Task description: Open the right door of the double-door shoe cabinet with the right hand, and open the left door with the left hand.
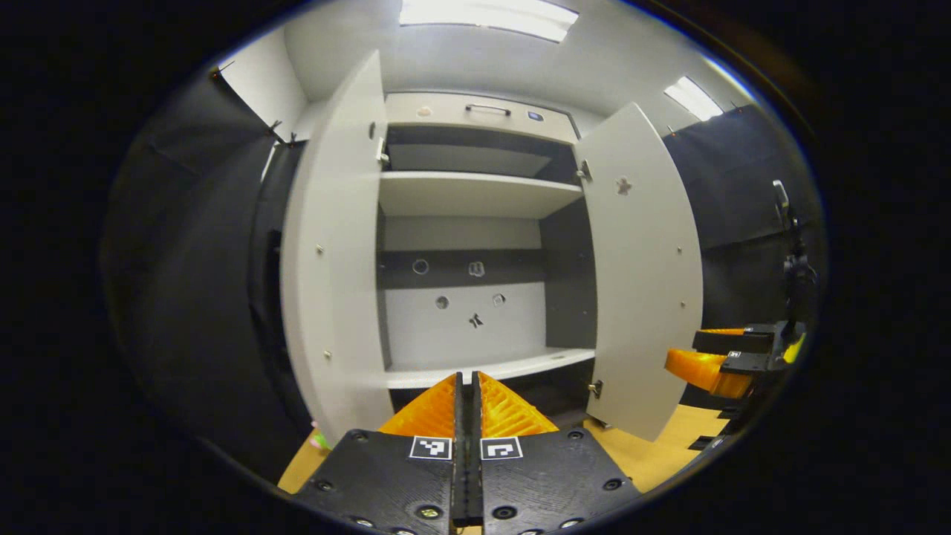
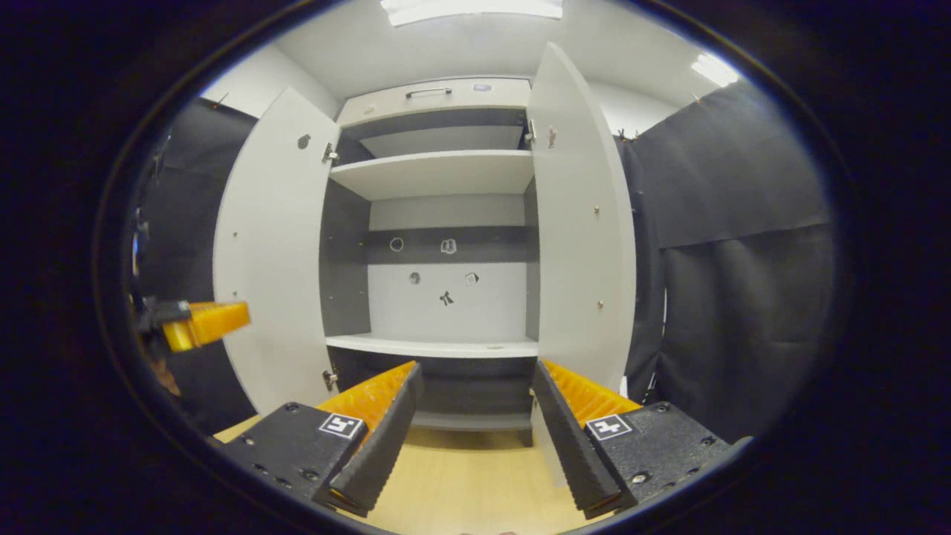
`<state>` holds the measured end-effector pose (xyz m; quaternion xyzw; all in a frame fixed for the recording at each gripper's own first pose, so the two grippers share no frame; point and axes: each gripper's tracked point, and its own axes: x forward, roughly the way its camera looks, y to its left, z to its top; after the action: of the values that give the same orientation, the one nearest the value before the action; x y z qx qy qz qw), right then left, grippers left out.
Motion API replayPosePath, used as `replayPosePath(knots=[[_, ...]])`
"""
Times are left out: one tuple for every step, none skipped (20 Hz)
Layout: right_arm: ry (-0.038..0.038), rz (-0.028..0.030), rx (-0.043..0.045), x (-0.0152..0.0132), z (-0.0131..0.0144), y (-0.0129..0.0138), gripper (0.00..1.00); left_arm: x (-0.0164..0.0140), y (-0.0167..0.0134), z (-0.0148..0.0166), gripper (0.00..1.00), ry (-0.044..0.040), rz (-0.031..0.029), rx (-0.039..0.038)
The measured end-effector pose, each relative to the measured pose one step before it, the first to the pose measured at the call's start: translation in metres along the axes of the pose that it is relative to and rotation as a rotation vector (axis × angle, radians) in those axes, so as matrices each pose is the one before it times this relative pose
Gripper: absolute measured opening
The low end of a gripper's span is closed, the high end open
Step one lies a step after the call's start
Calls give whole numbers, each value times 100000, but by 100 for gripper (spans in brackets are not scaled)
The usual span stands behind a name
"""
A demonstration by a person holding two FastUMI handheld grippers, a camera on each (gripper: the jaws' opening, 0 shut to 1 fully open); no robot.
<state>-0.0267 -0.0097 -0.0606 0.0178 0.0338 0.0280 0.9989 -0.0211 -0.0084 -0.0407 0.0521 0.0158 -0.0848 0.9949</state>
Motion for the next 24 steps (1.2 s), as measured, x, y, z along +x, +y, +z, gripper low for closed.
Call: replayPosePath(knots=[[98,138,272,-440,-8,-114,94,928,-1197,-739,0,291,-3081,-335],[-174,-1050,-247,-359,-7,-389,94,572,-404,-272,0,-381,-188,-170],[-114,-1412,-291,-323,-129,-458,94,518,33,-106,16,-1215,843,-475],[-209,-1144,-96,-262,-18,-369,94,422,-30,-32,27,-1129,655,-1460],[-445,-972,306,-82,30,-258,94,176,241,-49,28,-416,1212,-1183],[18,-775,436,-7,30,-195,94,63,81,73,37,-181,779,-1113],[40,-545,651,-138,-133,-201,94,-53,130,26,52,166,1344,-1246],[88,-449,643,-30,-44,-123,94,233,264,-113,88,581,1548,-1134],[167,-495,357,-81,-71,-245,94,-162,331,52,96,290,1772,-993],[45,-458,25,6,-3,-177,94,107,165,-128,97,577,575,-1412],[-13,-296,-294,-71,-76,-50,94,247,-49,-139,97,374,-840,-2420],[-189,-88,-397,34,69,1,94,-7,-61,-3,97,266,-978,-3070],[-4,-7,-372,65,21,133,94,15,356,60,96,32,178,-2493],[25,267,-237,45,1,178,94,-42,414,26,96,109,1007,-1082],[-97,399,-41,81,-13,161,94,-16,617,45,96,-68,1991,-91],[-210,438,22,-4,74,170,94,-65,498,107,95,-590,1722,789],[-66,541,-134,4,4,116,94,-80,415,168,95,-684,1596,1576],[-181,317,-358,19,64,90,94,-63,479,56,95,-575,1592,1642],[-265,119,-370,-11,26,26,94,-114,352,89,95,-199,1033,1199],[-242,266,-412,57,171,121,94,-86,196,54,95,-215,823,453],[-415,167,-217,37,109,149,94,-24,167,150,95,-352,556,-112],[-673,418,15,19,294,154,94,25,-16,160,95,-340,-51,-446],[-488,432,55,-45,130,162,94,0,-17,167,95,-206,-8,-235],[-431,388,6,-81,181,95,94,-105,15,90,95,-156,340,195]])
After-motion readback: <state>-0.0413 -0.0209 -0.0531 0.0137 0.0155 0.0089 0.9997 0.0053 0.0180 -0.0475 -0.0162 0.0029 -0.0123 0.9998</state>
